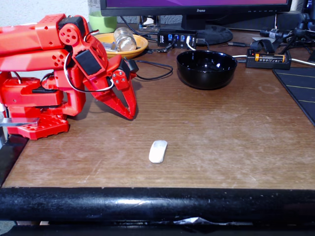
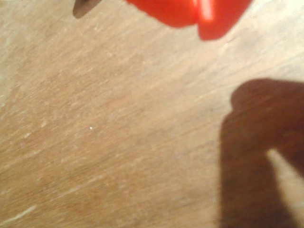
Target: Ramasse la gomme et mets-la dans le bol.
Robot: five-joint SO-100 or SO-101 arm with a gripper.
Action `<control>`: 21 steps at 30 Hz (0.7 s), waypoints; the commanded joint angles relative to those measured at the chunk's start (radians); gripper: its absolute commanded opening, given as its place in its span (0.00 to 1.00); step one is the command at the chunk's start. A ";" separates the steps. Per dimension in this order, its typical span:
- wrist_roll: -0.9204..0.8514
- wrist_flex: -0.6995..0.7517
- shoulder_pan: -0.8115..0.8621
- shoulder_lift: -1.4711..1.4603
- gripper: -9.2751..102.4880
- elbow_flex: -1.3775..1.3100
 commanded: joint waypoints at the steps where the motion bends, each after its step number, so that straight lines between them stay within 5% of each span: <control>1: -0.014 -0.011 -0.003 0.002 0.03 0.040; 21: -0.031 -0.038 -0.011 -0.002 0.03 0.040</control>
